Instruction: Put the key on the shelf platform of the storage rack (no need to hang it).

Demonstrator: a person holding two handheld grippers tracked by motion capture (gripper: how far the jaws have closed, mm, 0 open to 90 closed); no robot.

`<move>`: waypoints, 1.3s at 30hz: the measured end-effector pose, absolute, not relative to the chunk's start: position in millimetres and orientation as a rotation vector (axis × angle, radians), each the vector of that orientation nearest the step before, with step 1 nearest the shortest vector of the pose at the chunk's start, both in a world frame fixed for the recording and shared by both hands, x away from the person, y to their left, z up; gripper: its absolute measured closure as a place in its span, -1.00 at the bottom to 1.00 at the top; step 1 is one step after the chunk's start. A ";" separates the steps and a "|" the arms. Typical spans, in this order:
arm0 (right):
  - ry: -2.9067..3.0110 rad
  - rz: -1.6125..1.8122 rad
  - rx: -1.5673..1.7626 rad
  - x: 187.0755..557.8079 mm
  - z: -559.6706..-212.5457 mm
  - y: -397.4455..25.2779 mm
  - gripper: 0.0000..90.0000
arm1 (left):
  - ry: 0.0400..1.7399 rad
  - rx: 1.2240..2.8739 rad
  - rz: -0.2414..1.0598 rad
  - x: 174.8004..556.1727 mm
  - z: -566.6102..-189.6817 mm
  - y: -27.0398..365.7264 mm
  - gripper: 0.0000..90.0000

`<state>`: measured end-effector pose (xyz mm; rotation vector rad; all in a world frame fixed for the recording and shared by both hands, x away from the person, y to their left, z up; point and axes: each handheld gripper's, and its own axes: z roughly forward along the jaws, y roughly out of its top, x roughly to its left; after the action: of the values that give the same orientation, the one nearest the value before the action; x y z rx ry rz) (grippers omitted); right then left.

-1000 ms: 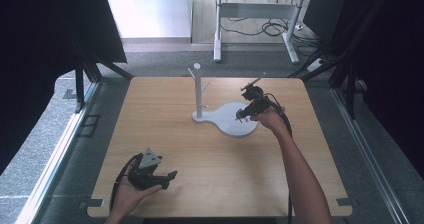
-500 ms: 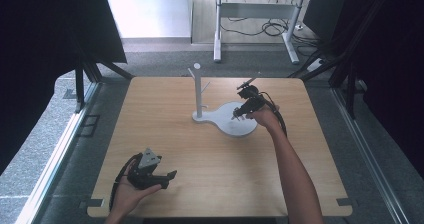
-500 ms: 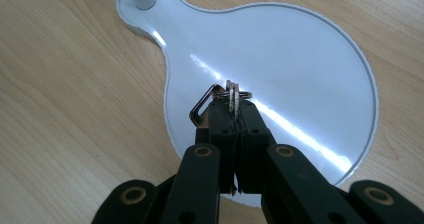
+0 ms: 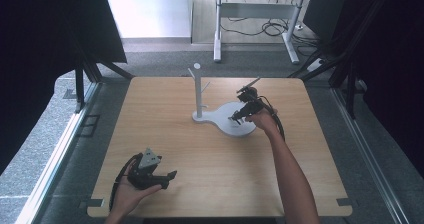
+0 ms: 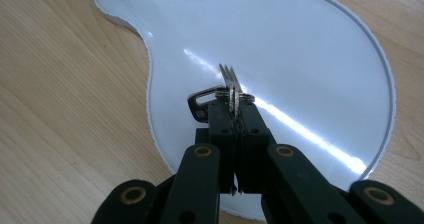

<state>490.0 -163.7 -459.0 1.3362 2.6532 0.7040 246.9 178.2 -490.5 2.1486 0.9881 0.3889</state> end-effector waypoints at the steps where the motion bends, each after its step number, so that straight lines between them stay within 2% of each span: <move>1: 2.651 0.703 1.344 490.1 -460.6 -164.1 0.96 | 0.988 2.149 0.389 247.0 -490.5 178.2 -0.45; 25: 2.641 0.661 1.379 489.5 -487.8 -175.2 0.94 | 0.993 2.156 0.378 248.3 -492.8 178.1 -0.45; 31: 2.634 0.662 1.365 488.6 -488.0 -173.0 0.76 | 0.994 2.160 0.379 248.3 -493.1 177.8 -0.45; 39: 2.576 0.694 1.383 485.2 -479.0 -176.5 0.38 | 0.993 2.160 0.380 248.2 -493.3 177.3 -0.45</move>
<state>485.2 -176.5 -479.0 1.3834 2.5763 0.6937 248.2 177.3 -493.3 2.1603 0.9925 0.3804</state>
